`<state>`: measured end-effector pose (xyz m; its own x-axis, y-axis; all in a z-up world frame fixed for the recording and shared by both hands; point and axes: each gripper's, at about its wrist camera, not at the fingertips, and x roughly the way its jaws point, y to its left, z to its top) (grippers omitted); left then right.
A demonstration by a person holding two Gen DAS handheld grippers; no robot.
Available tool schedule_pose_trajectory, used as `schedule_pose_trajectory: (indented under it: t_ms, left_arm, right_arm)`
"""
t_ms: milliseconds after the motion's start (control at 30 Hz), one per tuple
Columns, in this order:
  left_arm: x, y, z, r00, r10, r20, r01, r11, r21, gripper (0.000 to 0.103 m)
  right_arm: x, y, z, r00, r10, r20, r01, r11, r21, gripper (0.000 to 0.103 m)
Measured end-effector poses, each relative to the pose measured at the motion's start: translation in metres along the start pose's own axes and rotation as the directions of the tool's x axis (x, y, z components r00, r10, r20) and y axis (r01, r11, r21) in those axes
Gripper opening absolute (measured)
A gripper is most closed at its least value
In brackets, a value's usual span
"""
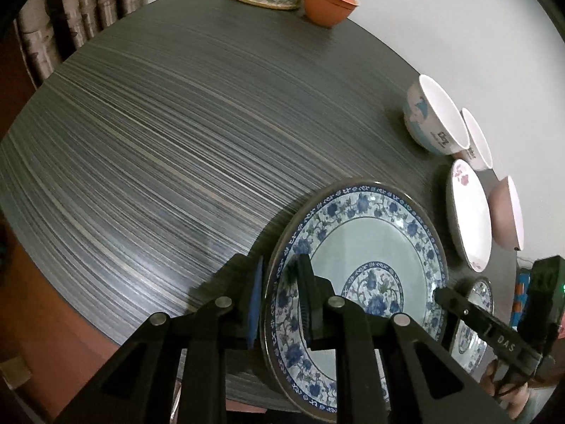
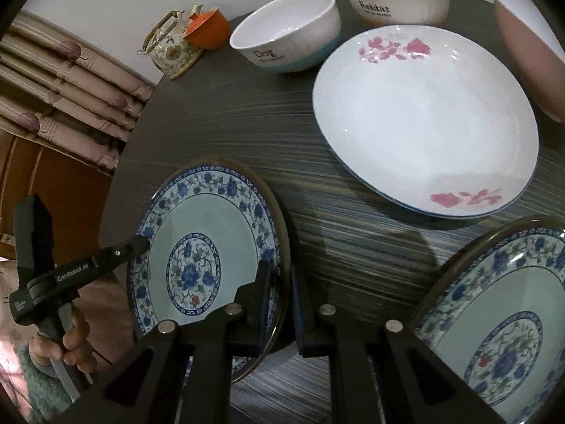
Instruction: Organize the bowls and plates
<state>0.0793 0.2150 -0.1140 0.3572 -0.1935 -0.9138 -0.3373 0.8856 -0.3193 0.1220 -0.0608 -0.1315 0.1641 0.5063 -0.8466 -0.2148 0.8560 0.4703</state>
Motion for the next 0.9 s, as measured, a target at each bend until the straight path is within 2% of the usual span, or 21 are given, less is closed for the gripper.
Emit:
schedule_pose_trajectory:
  t_ms: [200,433,900]
  left_arm:
    - [0.005,0.006,0.009,1.0,-0.01,0.011,0.01,1.0,-0.006,0.016]
    - [0.005,-0.001,0.014,0.999,0.008,0.038,-0.01,0.999,0.051,0.017]
    - [0.015,0.003,0.014,0.999,0.036,0.017,-0.037,0.998,0.051,0.023]
  right_arm:
    - [0.001,0.003,-0.014,1.0,0.007,0.013,-0.007,1.0,0.017,0.012]
    - [-0.003,-0.004,-0.025,1.0,0.011,0.016,-0.012,0.999,0.038,0.012]
    - [-0.009,-0.005,-0.032,0.999,0.039,0.017,-0.04,0.998,0.051,0.014]
